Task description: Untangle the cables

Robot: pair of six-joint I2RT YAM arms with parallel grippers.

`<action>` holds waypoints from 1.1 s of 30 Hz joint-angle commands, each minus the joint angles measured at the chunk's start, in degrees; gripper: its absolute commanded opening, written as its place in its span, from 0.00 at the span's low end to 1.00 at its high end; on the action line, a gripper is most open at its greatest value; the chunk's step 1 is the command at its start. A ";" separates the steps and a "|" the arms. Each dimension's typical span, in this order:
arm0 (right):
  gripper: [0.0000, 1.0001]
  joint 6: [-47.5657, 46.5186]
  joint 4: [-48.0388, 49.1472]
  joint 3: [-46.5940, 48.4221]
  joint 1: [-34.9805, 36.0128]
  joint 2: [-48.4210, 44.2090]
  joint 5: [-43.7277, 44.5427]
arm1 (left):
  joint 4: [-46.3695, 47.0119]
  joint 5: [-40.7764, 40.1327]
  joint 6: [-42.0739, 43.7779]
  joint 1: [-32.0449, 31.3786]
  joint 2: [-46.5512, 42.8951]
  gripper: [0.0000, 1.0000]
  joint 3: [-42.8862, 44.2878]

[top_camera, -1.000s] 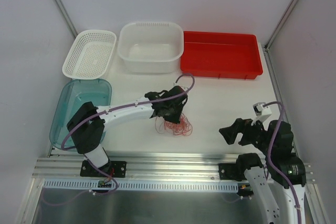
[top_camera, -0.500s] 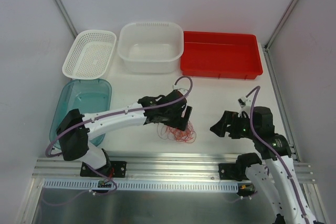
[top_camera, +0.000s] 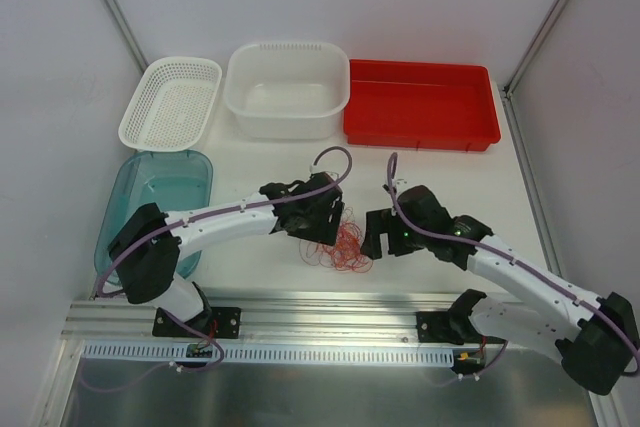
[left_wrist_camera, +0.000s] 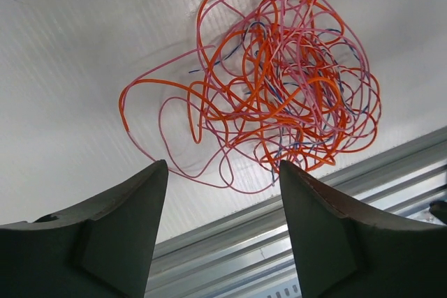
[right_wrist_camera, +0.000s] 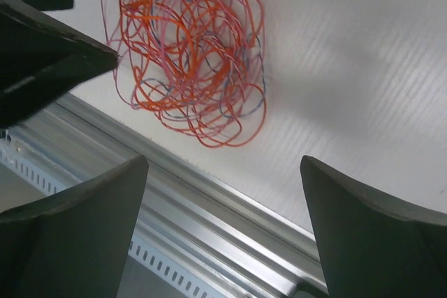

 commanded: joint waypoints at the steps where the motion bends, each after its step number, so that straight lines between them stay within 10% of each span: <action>1: 0.95 3.19 7.28 4.82 5.73 3.82 9.79 | 0.61 -0.04 -0.53 0.31 2.25 0.64 0.02; 16: 0.46 1.00 25.91 0.08 12.16 8.75 8.86 | 6.76 5.23 -2.73 2.42 7.61 0.39 -2.52; 33: 0.33 1.35 38.92 -6.07 12.07 16.92 1.12 | 7.99 6.47 -4.75 2.51 6.74 0.33 -3.93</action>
